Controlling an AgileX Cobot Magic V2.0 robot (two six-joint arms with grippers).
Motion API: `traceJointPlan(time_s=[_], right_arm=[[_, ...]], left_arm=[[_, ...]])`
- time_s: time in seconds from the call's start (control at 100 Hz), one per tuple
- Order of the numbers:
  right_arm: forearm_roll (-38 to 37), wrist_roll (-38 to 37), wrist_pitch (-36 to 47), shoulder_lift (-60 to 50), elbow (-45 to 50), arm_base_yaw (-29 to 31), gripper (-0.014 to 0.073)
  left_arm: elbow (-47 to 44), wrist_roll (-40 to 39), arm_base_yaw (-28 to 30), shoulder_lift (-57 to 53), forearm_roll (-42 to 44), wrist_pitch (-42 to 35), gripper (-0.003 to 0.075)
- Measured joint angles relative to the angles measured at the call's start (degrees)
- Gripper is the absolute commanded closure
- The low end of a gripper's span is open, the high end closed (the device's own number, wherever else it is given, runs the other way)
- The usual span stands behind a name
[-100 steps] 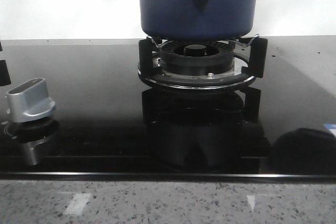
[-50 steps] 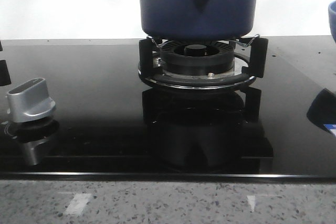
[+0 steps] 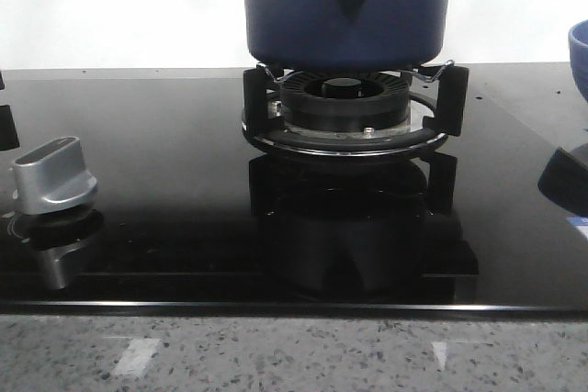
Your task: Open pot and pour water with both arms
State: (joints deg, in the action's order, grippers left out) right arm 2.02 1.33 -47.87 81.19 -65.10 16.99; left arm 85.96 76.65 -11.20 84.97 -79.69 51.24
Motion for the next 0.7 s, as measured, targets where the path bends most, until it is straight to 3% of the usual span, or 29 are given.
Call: traceJointPlan(time_s=[0.29, 0.7], right_arm=[[-0.3, -0.1, 0.0, 0.4, 0.0, 0.0, 0.0343], [0.0, -0.1, -3.5, -8.3, -8.7, 0.0, 0.033]], left_arm=[[0.0, 0.1, 0.0, 0.0, 0.0, 0.0, 0.051], [0.0, 0.2, -2.8, 1.6, 0.0, 0.3, 0.051]])
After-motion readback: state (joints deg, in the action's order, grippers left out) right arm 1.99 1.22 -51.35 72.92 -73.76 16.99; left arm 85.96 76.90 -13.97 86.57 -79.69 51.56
